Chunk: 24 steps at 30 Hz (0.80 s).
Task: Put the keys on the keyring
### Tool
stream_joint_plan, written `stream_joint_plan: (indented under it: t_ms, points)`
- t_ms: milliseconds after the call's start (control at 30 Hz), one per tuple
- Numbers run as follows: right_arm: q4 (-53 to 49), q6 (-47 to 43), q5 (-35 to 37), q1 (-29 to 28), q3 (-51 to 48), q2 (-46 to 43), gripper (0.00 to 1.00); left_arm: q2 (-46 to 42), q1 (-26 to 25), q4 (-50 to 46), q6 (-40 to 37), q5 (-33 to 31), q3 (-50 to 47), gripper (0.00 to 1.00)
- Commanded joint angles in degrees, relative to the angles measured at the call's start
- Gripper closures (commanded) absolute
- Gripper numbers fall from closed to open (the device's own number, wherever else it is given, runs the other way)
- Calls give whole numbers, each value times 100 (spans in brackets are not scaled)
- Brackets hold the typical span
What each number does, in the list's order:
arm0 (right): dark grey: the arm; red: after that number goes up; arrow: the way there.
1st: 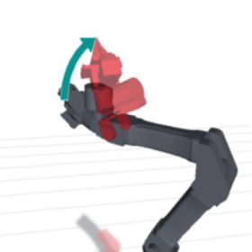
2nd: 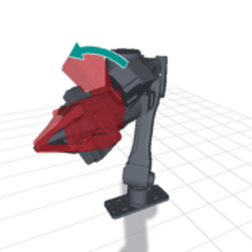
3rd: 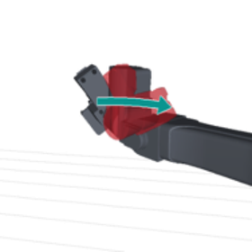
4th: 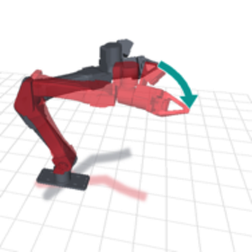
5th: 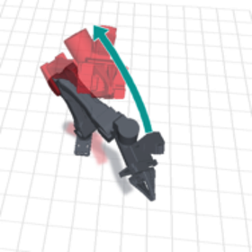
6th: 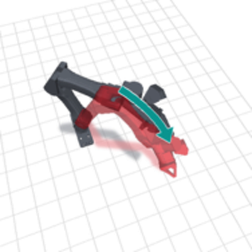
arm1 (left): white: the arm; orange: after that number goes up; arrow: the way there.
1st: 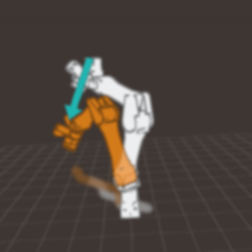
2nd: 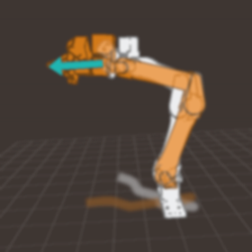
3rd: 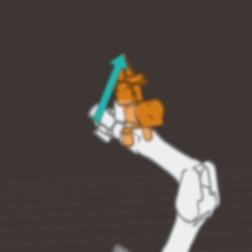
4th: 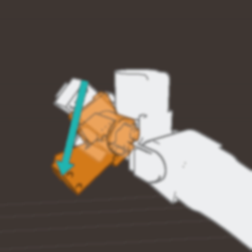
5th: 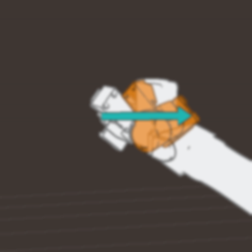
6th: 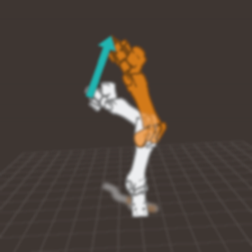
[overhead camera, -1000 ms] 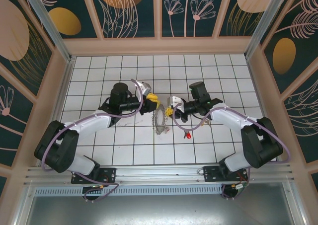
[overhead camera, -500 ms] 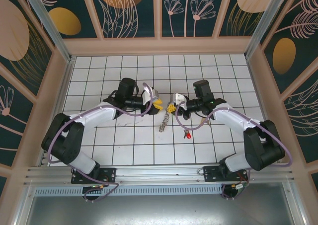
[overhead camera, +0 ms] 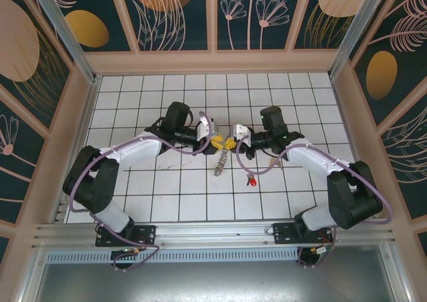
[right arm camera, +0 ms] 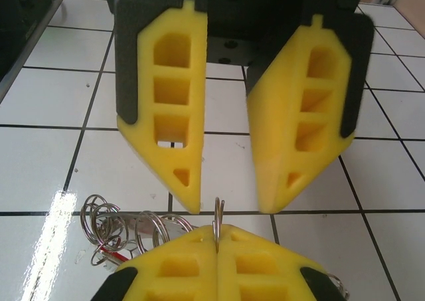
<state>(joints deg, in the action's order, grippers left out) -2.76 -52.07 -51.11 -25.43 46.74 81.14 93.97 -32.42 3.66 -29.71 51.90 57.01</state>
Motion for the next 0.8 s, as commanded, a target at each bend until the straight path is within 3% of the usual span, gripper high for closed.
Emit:
stream_joint_plan:
  t_ms: [0,400,600,767]
  points:
    - [251,6,-365,38,13,-3,100,160,-44,-264,-241,145,202,70]
    - [156,4,-382,38,94,72,100,253,-62,-235,-177,207,334,84]
    - [102,26,-329,38,140,90,100,307,-58,-244,-204,347,365,100]
    - [150,22,-54,118,-64,-64,88,165,-58,451,205,330,35,100]
